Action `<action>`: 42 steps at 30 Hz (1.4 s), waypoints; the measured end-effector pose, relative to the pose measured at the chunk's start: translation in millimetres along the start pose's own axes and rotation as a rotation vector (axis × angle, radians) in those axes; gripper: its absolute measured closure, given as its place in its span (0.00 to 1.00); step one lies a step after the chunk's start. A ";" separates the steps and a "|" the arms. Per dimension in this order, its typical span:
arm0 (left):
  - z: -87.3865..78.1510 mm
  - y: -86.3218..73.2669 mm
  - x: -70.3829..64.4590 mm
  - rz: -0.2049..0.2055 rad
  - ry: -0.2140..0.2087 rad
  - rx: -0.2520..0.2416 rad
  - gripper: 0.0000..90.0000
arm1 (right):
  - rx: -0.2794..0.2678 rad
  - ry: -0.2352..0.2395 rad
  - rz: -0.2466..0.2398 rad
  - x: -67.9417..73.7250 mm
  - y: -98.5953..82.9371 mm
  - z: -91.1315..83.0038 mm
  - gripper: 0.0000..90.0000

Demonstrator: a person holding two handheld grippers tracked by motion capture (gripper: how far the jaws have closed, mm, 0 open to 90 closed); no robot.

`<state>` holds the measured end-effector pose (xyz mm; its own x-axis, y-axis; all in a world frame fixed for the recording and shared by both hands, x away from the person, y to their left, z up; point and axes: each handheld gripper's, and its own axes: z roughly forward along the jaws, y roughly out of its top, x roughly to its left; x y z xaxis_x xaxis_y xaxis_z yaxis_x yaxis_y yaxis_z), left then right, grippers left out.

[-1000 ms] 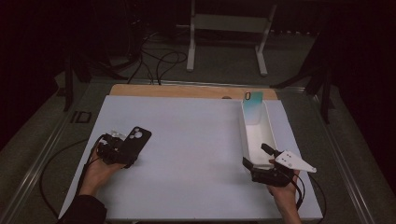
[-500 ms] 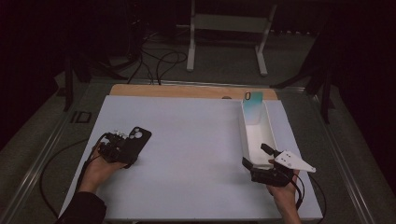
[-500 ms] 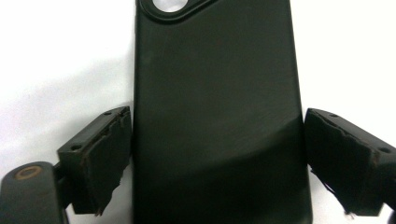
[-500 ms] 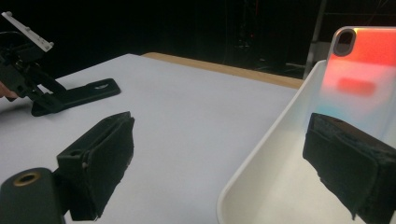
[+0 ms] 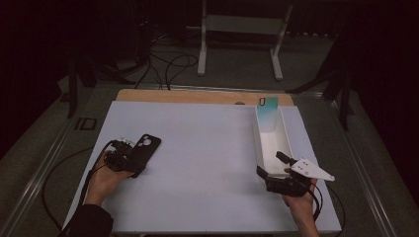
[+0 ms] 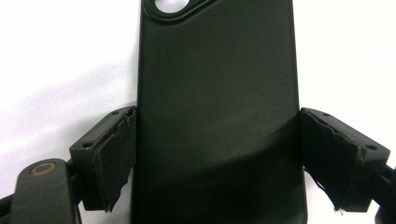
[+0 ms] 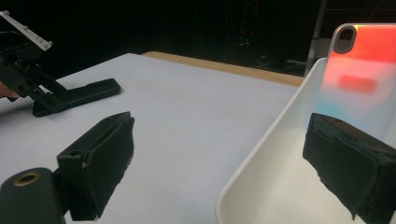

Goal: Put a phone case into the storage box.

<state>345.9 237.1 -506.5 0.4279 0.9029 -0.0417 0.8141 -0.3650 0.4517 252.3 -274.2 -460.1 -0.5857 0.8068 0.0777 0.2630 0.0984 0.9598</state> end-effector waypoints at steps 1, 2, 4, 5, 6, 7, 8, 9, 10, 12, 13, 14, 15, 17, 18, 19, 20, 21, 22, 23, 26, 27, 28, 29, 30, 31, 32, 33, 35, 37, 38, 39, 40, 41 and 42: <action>-0.6 0.2 -1.2 0.004 -0.002 -0.006 0.17 | 0.001 0.000 0.001 -0.1 0.0 0.0 0.10; -1.2 0.5 -2.5 0.006 -0.003 -0.014 0.17 | 0.000 0.001 0.004 -0.1 0.1 0.1 0.10; -2.7 0.6 -4.8 0.002 -0.003 -0.033 0.17 | 0.005 0.003 0.005 -0.2 0.2 0.4 0.10; -3.9 0.4 -5.7 -0.003 -0.005 -0.045 0.17 | 0.005 0.003 0.005 -0.2 0.2 0.4 0.10; -5.6 0.0 -6.7 -0.005 -0.005 -0.058 0.17 | 0.006 0.002 0.004 -0.4 0.2 0.6 0.10; -7.3 -0.4 -7.6 -0.006 -0.008 -0.069 0.17 | 0.008 0.005 0.006 -0.4 0.3 0.8 0.10; -9.1 -0.8 -9.1 -0.005 -0.008 -0.081 0.17 | 0.010 0.006 0.007 -0.3 0.3 0.9 0.10; -11.0 -1.0 -10.6 -0.001 -0.011 -0.090 0.17 | 0.012 0.006 0.006 -0.2 0.4 1.0 0.10; -12.9 -1.2 -11.9 0.001 -0.013 -0.099 0.17 | 0.015 0.006 0.007 0.2 0.6 1.4 0.10; -16.5 -1.9 -14.8 0.002 -0.015 -0.119 0.17 | 0.022 0.008 0.010 0.6 0.9 1.7 0.10; -18.4 -2.3 -16.0 0.002 -0.015 -0.128 0.17 | 0.025 0.010 0.010 0.6 0.9 2.1 0.10; -20.2 -2.6 -17.2 0.003 -0.020 -0.138 0.17 | 0.029 0.010 0.012 0.6 1.1 2.2 0.10; -22.4 -2.9 -18.2 0.006 -0.022 -0.148 0.17 | 0.032 0.010 0.014 0.4 1.2 2.5 0.10; -26.5 -3.1 -20.8 0.007 -0.029 -0.168 0.17 | 0.038 0.015 0.024 -0.2 1.5 3.0 0.10; -28.5 -3.2 -22.5 0.009 -0.031 -0.182 0.17 | 0.039 0.017 0.030 -0.3 1.6 3.3 0.10; -30.4 -3.1 -24.5 0.011 -0.031 -0.192 0.17 | 0.041 0.022 0.034 -0.5 1.7 3.6 0.10; -32.2 -2.9 -26.5 0.014 -0.036 -0.200 0.17 | 0.043 0.025 0.037 -0.5 1.8 3.8 0.10; -34.2 -2.7 -29.0 0.020 -0.036 -0.210 0.17 | 0.044 0.026 0.039 -0.4 2.0 4.2 0.10; -36.1 -2.4 -31.5 0.025 -0.035 -0.219 0.17 | 0.050 0.027 0.042 -0.4 2.4 4.5 0.10; -38.1 -2.1 -34.1 0.030 -0.034 -0.230 0.17 | 0.054 0.034 0.046 -0.4 2.6 4.9 0.10; -43.8 -0.9 -43.2 0.047 -0.038 -0.263 0.17 | 0.061 0.041 0.048 0.0 3.5 5.5 0.10; -45.3 -0.2 -46.6 0.055 -0.034 -0.271 0.17 | 0.063 0.044 0.049 0.2 4.1 5.5 0.10; -46.8 0.6 -49.9 0.063 -0.038 -0.276 0.17 | 0.066 0.046 0.049 0.7 4.6 5.7 0.10; -48.3 1.4 -53.5 0.069 -0.039 -0.285 0.17 | 0.066 0.048 0.050 1.1 5.2 5.7 0.10; -49.9 2.2 -57.0 0.080 -0.040 -0.292 0.17 | 0.066 0.049 0.046 1.2 5.7 5.8 0.10; -51.7 3.1 -60.5 0.089 -0.044 -0.300 0.17 | 0.077 0.045 0.048 1.9 7.2 6.0 0.10; -53.6 4.0 -63.9 0.098 -0.046 -0.310 0.17 | 0.077 0.045 0.048 1.9 7.2 6.0 0.10; -55.5 5.1 -67.2 0.104 -0.052 -0.318 0.17 | 0.082 0.043 0.051 2.3 7.9 6.4 0.10; -59.3 7.4 -74.9 0.122 -0.062 -0.337 0.17 | 0.089 0.045 0.053 2.6 9.4 7.0 0.10; -61.6 9.1 -80.9 0.135 -0.070 -0.349 0.17 | 0.087 0.052 0.061 3.1 11.0 7.1 0.10; -62.2 9.9 -84.6 0.143 -0.077 -0.359 0.17 | 0.086 0.055 0.065 3.4 11.9 7.5 0.10; -62.5 10.7 -88.5 0.154 -0.077 -0.363 0.17 | 0.086 0.062 0.069 4.0 12.8 7.9 0.10; -62.6 11.6 -92.2 0.164 -0.078 -0.364 0.17 | 0.088 0.062 0.069 4.4 13.9 8.6 0.10; -62.6 12.5 -95.7 0.174 -0.080 -0.366 0.17 | 0.093 0.063 0.071 5.0 15.0 9.1 0.10; -62.6 13.6 -99.0 0.185 -0.082 -0.368 0.17 | 0.094 0.064 0.070 5.6 16.1 9.7 0.10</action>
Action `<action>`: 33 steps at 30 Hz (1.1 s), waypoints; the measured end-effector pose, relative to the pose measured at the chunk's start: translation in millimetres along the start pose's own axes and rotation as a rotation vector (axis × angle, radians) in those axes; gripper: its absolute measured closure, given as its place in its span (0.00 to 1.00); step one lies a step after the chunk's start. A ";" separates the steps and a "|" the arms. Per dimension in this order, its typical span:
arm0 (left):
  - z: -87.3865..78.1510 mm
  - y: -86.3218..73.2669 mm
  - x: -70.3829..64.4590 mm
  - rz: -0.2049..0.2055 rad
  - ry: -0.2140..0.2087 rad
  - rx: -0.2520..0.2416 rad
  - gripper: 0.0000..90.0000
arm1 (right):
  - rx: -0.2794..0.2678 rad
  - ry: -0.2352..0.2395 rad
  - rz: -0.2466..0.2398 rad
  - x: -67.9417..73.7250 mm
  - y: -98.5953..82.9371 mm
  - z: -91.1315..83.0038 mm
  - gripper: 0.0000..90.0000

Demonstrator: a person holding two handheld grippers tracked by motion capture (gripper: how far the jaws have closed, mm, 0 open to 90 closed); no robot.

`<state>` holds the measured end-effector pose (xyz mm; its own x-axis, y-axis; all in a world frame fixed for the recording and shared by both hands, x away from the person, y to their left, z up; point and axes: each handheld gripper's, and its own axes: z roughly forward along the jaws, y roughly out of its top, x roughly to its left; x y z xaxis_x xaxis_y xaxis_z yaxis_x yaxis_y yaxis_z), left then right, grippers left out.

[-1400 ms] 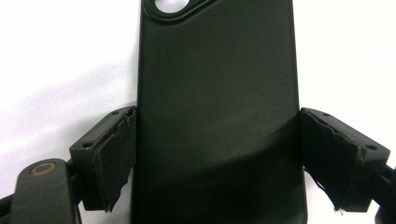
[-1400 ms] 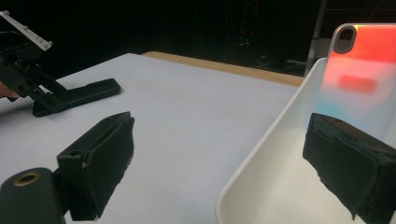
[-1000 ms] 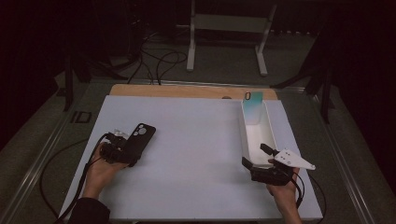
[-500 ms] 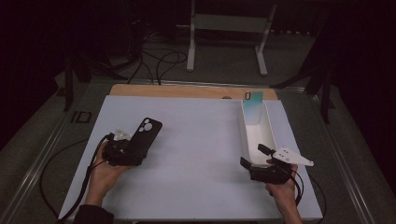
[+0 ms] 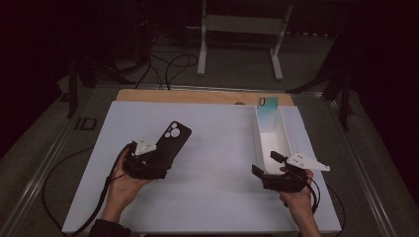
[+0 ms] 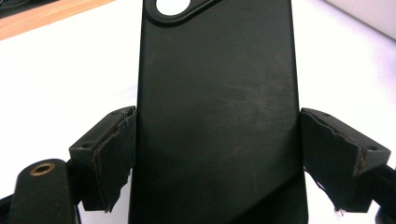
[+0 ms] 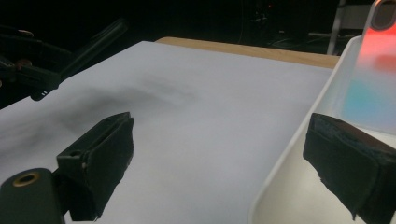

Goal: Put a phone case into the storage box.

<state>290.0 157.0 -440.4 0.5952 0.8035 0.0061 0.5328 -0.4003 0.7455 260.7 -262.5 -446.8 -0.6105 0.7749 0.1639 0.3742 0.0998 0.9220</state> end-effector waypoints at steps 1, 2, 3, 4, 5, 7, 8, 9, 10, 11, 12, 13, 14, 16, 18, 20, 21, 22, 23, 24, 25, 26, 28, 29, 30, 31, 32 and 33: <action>0.5 1.5 -2.8 0.009 -0.001 -0.003 0.17 | 0.000 0.001 -0.006 0.4 1.3 0.5 0.10; 0.9 3.1 -5.3 0.016 -0.007 -0.006 0.17 | 0.001 0.005 -0.005 1.0 2.8 0.9 0.10; 1.0 4.8 -8.0 0.022 -0.010 -0.008 0.17 | 0.004 0.007 -0.007 1.5 4.3 1.0 0.10; 1.0 7.2 -11.5 0.033 -0.013 -0.014 0.17 | 0.003 0.009 -0.007 2.4 6.0 1.2 0.10; 0.9 8.6 -13.6 0.037 -0.017 -0.020 0.17 | 0.002 0.015 -0.006 2.9 8.1 1.4 0.10; 0.8 13.1 -19.0 0.056 -0.035 -0.026 0.17 | -0.001 0.020 -0.007 3.5 11.1 1.4 0.10; 1.3 15.1 -22.3 0.065 -0.034 -0.032 0.17 | -0.003 0.026 -0.004 3.8 12.9 1.7 0.10; 1.6 17.2 -25.1 0.075 -0.039 -0.033 0.17 | -0.003 0.029 -0.002 4.0 14.4 2.3 0.10; 2.2 19.0 -28.2 0.082 -0.044 -0.038 0.17 | -0.004 0.037 0.002 4.5 15.8 3.1 0.10; 3.1 21.0 -31.8 0.092 -0.049 -0.042 0.17 | -0.002 0.041 0.003 4.8 17.0 3.9 0.10; 3.7 22.0 -33.8 0.097 -0.052 -0.042 0.17 | 0.000 0.052 0.008 6.0 18.2 5.1 0.10; 4.7 23.3 -36.5 0.106 -0.058 -0.044 0.17 | 0.000 0.061 0.008 6.7 18.9 6.2 0.10; 5.9 24.4 -39.5 0.111 -0.061 -0.050 0.17 | 0.005 0.066 0.006 8.3 19.6 7.8 0.10; 8.2 26.3 -44.9 0.124 -0.072 -0.054 0.17 | 0.013 0.076 -0.002 12.2 21.1 11.5 0.10; 10.6 27.9 -51.9 0.135 -0.091 -0.060 0.17 | 0.018 0.082 -0.008 15.5 22.3 15.2 0.10; 12.3 28.5 -56.3 0.143 -0.098 -0.064 0.17 | 0.023 0.094 0.000 18.4 24.1 20.0 0.10; 13.7 29.0 -59.7 0.152 -0.103 -0.063 0.17 | 0.023 0.100 -0.004 19.3 24.8 21.7 0.10; 14.2 29.3 -61.7 0.157 -0.107 -0.063 0.17 | 0.026 0.109 -0.002 21.8 26.1 24.5 0.10; 15.5 29.8 -65.2 0.166 -0.115 -0.065 0.17 | 0.027 0.112 -0.005 23.1 27.0 26.2 0.10; 16.3 30.1 -66.9 0.168 -0.117 -0.066 0.17 | 0.034 0.120 -0.010 26.3 28.9 29.4 0.10; 16.3 30.1 -66.9 0.168 -0.117 -0.066 0.17 | 0.034 0.120 -0.010 26.3 28.9 29.4 0.10; 16.3 30.1 -66.9 0.168 -0.117 -0.066 0.17 | 0.036 0.121 -0.012 27.9 30.0 31.0 0.10; 19.6 31.3 -75.1 0.189 -0.135 -0.069 0.17 | 0.036 0.121 -0.012 27.9 30.0 31.0 0.10; 20.2 31.6 -76.6 0.191 -0.144 -0.069 0.17 | 0.054 0.137 -0.021 36.4 36.2 39.4 0.10; 20.7 31.7 -78.5 0.193 -0.146 -0.072 0.17 | 0.056 0.141 -0.023 37.4 37.0 41.5 0.11; 20.7 31.7 -78.5 0.193 -0.146 -0.072 0.17 | 0.056 0.141 -0.023 37.4 37.0 41.5 0.11; 21.4 31.9 -80.8 0.196 -0.150 -0.076 0.17 | 0.059 0.140 -0.020 38.7 37.8 43.2 0.12; 22.0 32.1 -82.8 0.202 -0.155 -0.077 0.17 | 0.062 0.145 -0.017 39.9 38.7 45.3 0.13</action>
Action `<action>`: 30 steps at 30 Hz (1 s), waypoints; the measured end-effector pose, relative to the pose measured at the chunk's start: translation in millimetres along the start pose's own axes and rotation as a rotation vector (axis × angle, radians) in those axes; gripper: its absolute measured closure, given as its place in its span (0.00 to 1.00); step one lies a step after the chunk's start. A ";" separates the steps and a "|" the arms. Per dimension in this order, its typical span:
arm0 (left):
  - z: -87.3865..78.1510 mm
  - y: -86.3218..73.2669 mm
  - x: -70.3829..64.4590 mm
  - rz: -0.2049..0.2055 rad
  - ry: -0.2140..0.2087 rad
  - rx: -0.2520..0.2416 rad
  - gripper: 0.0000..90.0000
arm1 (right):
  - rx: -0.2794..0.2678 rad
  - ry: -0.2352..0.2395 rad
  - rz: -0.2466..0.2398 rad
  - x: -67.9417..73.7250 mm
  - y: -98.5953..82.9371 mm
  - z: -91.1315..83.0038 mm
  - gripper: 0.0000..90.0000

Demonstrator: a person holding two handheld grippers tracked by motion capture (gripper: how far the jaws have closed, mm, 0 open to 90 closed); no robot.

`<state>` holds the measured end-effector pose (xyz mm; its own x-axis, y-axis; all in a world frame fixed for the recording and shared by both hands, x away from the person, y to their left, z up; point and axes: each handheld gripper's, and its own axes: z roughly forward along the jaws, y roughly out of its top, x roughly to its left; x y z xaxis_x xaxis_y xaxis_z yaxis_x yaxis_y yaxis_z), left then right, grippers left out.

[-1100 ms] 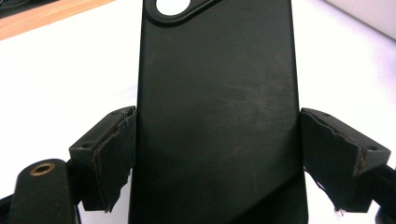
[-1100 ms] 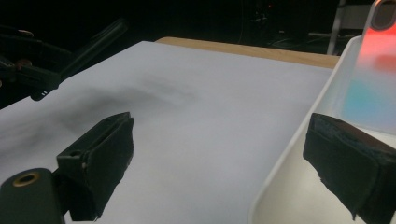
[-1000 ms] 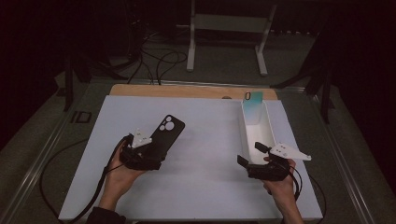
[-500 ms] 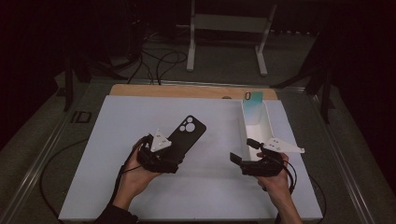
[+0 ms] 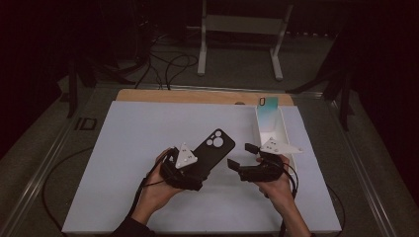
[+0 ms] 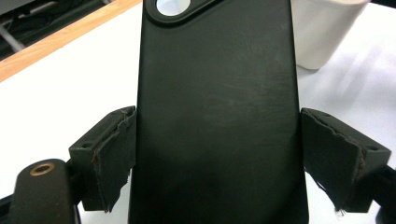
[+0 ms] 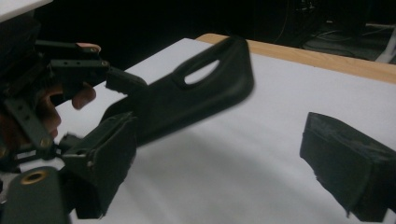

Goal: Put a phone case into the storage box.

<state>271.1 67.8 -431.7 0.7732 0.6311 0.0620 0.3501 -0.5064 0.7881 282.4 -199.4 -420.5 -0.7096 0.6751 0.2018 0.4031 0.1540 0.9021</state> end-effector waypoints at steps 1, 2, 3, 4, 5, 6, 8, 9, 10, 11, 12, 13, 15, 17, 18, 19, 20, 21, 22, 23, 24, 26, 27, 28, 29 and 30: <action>0.9 0.4 -1.8 0.003 -0.003 -0.003 0.17 | 0.003 0.007 0.005 0.6 0.9 1.7 0.15; 1.6 0.8 -3.0 0.005 -0.007 -0.005 0.17 | 0.005 0.014 0.012 1.4 1.7 3.1 0.15; 2.5 1.4 -5.0 0.010 -0.013 -0.006 0.17 | 0.010 0.022 0.017 2.0 2.2 4.3 0.15; 3.0 1.8 -6.2 0.013 -0.015 -0.008 0.17 | 0.013 0.031 0.028 3.2 2.9 6.1 0.17; 3.7 2.4 -8.1 0.019 -0.019 -0.014 0.17 | 0.016 0.037 0.028 3.8 3.2 7.0 0.18; 4.0 2.9 -9.2 0.020 -0.021 -0.017 0.17 | 0.023 0.051 0.035 4.8 3.7 8.4 0.22; 4.2 4.2 -11.5 0.020 -0.024 -0.031 0.17 | 0.037 0.056 0.044 5.8 4.0 10.8 0.29; 4.3 5.2 -12.6 0.021 -0.028 -0.034 0.17 | 0.045 0.058 0.050 5.8 4.0 11.7 0.31; 4.3 5.8 -13.4 0.020 -0.031 -0.038 0.17 | 0.049 0.062 0.060 5.7 3.6 12.9 0.37; 4.2 6.9 -15.2 0.028 -0.031 -0.042 0.17 | 0.052 0.067 0.064 5.5 3.4 13.7 0.40; 4.6 7.4 -16.3 0.031 -0.030 -0.041 0.17 | 0.055 0.082 0.079 5.6 3.1 14.8 0.47; 4.6 7.4 -16.3 0.031 -0.030 -0.041 0.17 | 0.055 0.082 0.079 5.6 3.1 14.8 0.47; 5.6 9.0 -19.1 0.034 -0.031 -0.048 0.17 | 0.054 0.113 0.102 5.9 2.9 16.5 0.58; 6.3 9.0 -19.8 0.032 -0.033 -0.048 0.17 | 0.049 0.154 0.124 6.4 3.0 17.8 0.67; 7.3 8.9 -20.8 0.036 -0.033 -0.047 0.17 | 0.047 0.159 0.129 7.1 3.2 18.1 0.70; 8.1 8.8 -21.5 0.037 -0.033 -0.043 0.17 | 0.043 0.172 0.133 8.1 3.5 19.0 0.75; 9.2 8.7 -22.4 0.042 -0.033 -0.038 0.17 | 0.044 0.176 0.138 8.7 3.7 19.7 0.77; 10.0 8.6 -23.3 0.043 -0.032 -0.037 0.17 | 0.046 0.180 0.144 9.3 3.9 20.6 0.81; 11.2 8.6 -24.3 0.047 -0.030 -0.033 0.17 | 0.046 0.186 0.145 9.8 4.1 21.1 0.84; 11.4 8.5 -24.6 0.048 -0.027 -0.033 0.17 | 0.046 0.194 0.148 11.3 4.4 22.4 0.86; 11.5 8.3 -24.5 0.048 -0.027 -0.032 0.17 | 0.049 0.196 0.148 11.7 4.6 22.6 0.87; 11.3 8.3 -24.8 0.052 -0.022 -0.032 0.16 | 0.050 0.204 0.153 12.1 4.8 23.0 0.88; 11.7 8.3 -25.4 0.053 -0.015 -0.032 0.16 | 0.050 0.212 0.165 12.2 5.0 23.2 0.89; 12.5 8.4 -26.3 0.055 -0.007 -0.026 0.16 | 0.050 0.215 0.168 12.6 5.1 23.5 0.91; 13.9 8.2 -27.9 0.062 0.021 -0.023 0.15 | 0.054 0.218 0.179 13.1 5.3 24.1 0.92; 14.8 8.1 -28.1 0.058 0.026 -0.021 0.15 | 0.053 0.221 0.185 13.5 5.3 25.0 0.95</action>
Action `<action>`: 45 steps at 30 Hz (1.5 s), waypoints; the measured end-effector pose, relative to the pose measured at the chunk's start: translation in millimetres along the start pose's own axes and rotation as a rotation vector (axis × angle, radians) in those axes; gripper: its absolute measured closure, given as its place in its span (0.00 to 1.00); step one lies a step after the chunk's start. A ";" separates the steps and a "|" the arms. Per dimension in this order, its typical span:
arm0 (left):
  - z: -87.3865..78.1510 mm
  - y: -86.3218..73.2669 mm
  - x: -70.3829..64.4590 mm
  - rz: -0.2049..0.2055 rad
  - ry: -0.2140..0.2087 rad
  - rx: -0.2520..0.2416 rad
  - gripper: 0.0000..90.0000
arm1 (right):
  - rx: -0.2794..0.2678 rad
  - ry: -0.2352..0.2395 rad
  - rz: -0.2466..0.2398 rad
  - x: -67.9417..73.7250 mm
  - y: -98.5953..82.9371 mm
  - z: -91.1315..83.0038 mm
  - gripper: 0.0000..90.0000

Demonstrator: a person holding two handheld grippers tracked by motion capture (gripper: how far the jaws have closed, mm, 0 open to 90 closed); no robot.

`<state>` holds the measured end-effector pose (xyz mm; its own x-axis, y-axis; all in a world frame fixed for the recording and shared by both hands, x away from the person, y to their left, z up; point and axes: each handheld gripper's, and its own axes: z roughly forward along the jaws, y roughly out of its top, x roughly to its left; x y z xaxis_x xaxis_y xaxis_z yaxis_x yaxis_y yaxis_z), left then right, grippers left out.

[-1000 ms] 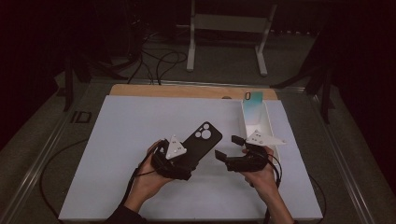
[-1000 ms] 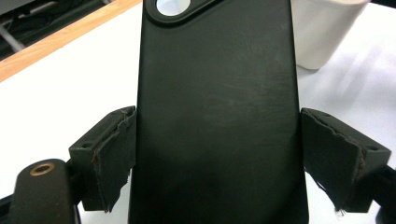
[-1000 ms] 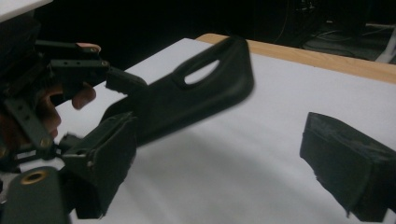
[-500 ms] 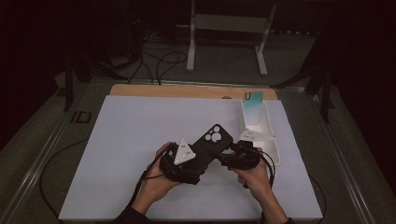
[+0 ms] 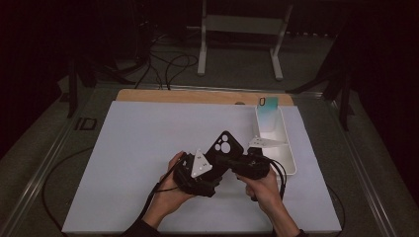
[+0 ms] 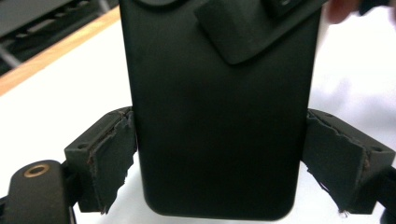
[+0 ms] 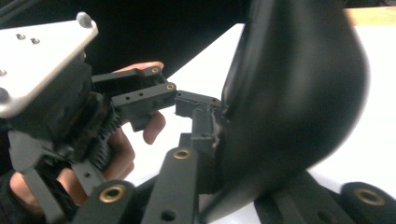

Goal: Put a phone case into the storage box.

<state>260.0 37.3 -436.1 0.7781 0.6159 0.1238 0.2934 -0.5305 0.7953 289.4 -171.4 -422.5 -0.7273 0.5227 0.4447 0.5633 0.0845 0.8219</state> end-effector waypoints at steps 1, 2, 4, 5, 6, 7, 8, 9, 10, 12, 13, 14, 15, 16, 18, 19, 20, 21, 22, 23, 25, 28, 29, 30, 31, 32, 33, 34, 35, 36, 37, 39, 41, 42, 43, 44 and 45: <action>0.7 -0.1 0.9 -0.008 -0.007 0.004 0.15 | -0.001 0.013 0.005 0.3 0.0 0.5 0.95; 1.1 -0.5 2.0 -0.015 -0.015 0.001 0.16 | 0.003 0.008 -0.007 1.4 0.0 1.2 0.95; 0.5 -1.6 3.8 -0.029 -0.028 -0.005 0.16 | 0.008 -0.001 -0.024 3.3 0.3 1.9 0.96; -0.4 -2.1 5.3 -0.037 -0.035 -0.008 0.16 | 0.011 -0.004 -0.027 3.5 0.6 1.8 0.96; -0.7 -2.2 5.9 -0.038 -0.037 -0.008 0.17 | 0.011 -0.006 -0.032 3.4 1.1 1.5 0.96; -1.3 -2.3 6.9 -0.041 -0.042 -0.007 0.17 | 0.009 -0.007 -0.030 3.5 1.2 1.4 0.96; -1.8 -2.3 7.8 -0.044 -0.045 -0.007 0.17 | 0.008 -0.007 -0.031 3.4 1.6 0.9 0.96; -2.4 -2.4 8.8 -0.046 -0.051 -0.007 0.17 | 0.007 -0.008 -0.034 3.5 2.1 0.3 0.96; -2.7 -2.5 9.3 -0.051 -0.059 -0.012 0.17 | 0.007 -0.011 -0.039 3.9 2.6 -0.4 0.96; -3.8 -2.8 10.7 -0.058 -0.063 -0.016 0.16 | 0.006 -0.014 -0.047 3.9 3.4 -1.6 0.96; -4.3 -3.0 11.7 -0.059 -0.071 -0.015 0.16 | 0.006 -0.019 -0.056 3.8 3.9 -2.5 0.96; -4.8 -3.3 12.5 -0.064 -0.078 -0.017 0.15 | 0.005 -0.023 -0.060 4.2 4.4 -3.4 0.96; -5.5 -3.6 13.4 -0.066 -0.085 -0.019 0.14 | 0.005 -0.025 -0.068 4.1 5.0 -4.5 0.96; -6.2 -3.9 14.3 -0.071 -0.094 -0.022 0.13 | 0.004 -0.028 -0.073 4.2 5.6 -5.5 0.96; -7.7 -4.7 16.6 -0.084 -0.112 -0.033 0.11 | 0.001 -0.027 -0.087 4.6 6.9 -8.2 0.96; -8.1 -4.9 17.9 -0.092 -0.122 -0.034 0.09 | 0.001 -0.028 -0.089 5.1 7.3 -9.2 0.96; -8.3 -5.0 19.2 -0.099 -0.135 -0.029 0.07 | -0.001 -0.027 -0.097 5.2 7.7 -10.5 0.96; -8.3 -5.2 20.3 -0.103 -0.148 -0.026 0.06 | 0.002 -0.025 -0.098 5.8 8.2 -11.8 0.95; -8.3 -5.4 21.1 -0.105 -0.160 -0.026 0.04 | 0.001 -0.019 -0.104 6.0 8.5 -12.7 0.95; -8.4 -5.7 21.6 -0.110 -0.167 -0.027 0.02 | 0.003 -0.010 -0.114 6.5 8.8 -13.7 0.95; -8.6 -6.0 22.2 -0.110 -0.182 -0.027 0.03 | 0.009 0.001 -0.131 8.4 9.1 -15.2 0.95; -8.5 -6.6 22.3 -0.108 -0.205 -0.031 0.03 | 0.015 0.034 -0.160 12.5 9.2 -16.6 0.95; -8.3 -6.8 22.6 -0.109 -0.216 -0.031 0.03 | 0.020 0.048 -0.173 14.0 9.2 -17.1 0.95; -8.2 -7.0 22.9 -0.109 -0.228 -0.032 0.03 | 0.025 0.065 -0.188 16.3 9.3 -17.2 0.95; -8.3 -7.4 23.5 -0.111 -0.255 -0.037 0.03 | 0.031 0.077 -0.194 17.4 9.5 -17.1 0.95; -8.3 -7.5 23.5 -0.113 -0.261 -0.040 0.05 | 0.039 0.094 -0.212 20.5 9.7 -16.7 0.95; -8.6 -7.9 23.4 -0.112 -0.281 -0.046 0.06 | 0.041 0.096 -0.222 21.2 9.8 -16.6 0.95; -9.0 -8.4 23.0 -0.109 -0.300 -0.054 0.08 | 0.046 0.106 -0.232 22.8 10.1 -16.3 0.95; -10.0 -9.2 22.3 -0.101 -0.319 -0.065 0.11 | 0.048 0.117 -0.242 23.9 10.4 -16.1 0.95; -10.3 -9.3 22.0 -0.100 -0.322 -0.068 0.17 | 0.047 0.137 -0.246 25.3 11.1 -16.1 0.95; -10.8 -9.7 21.7 -0.099 -0.329 -0.072 0.17 | 0.044 0.144 -0.248 25.5 11.4 -16.0 0.95; -12.0 -10.7 22.3 -0.102 -0.342 -0.084 0.21 | 0.042 0.152 -0.253 26.6 12.2 -15.9 0.95; -13.1 -11.5 23.1 -0.106 -0.357 -0.094 0.28 | 0.044 0.149 -0.259 26.8 12.7 -16.0 0.95; -13.4 -11.8 23.3 -0.105 -0.360 -0.095 0.31 | 0.046 0.150 -0.263 26.4 12.7 -16.2 0.95; -13.4 -11.8 23.3 -0.105 -0.360 -0.095 0.33 | 0.046 0.150 -0.263 26.4 12.7 -16.2 0.95; -14.8 -13.4 24.6 -0.100 -0.365 -0.101 0.33 | 0.046 0.149 -0.264 26.0 12.8 -16.4 0.95; -15.4 -14.3 25.6 -0.103 -0.374 -0.104 0.42 | 0.043 0.146 -0.276 23.9 13.2 -18.3 0.95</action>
<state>267.2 69.7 -435.1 0.9016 0.3983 -0.1688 0.3374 -0.4031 0.8507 272.3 -173.3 -394.5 -0.9018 0.3478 0.2564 0.3509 0.2432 0.9043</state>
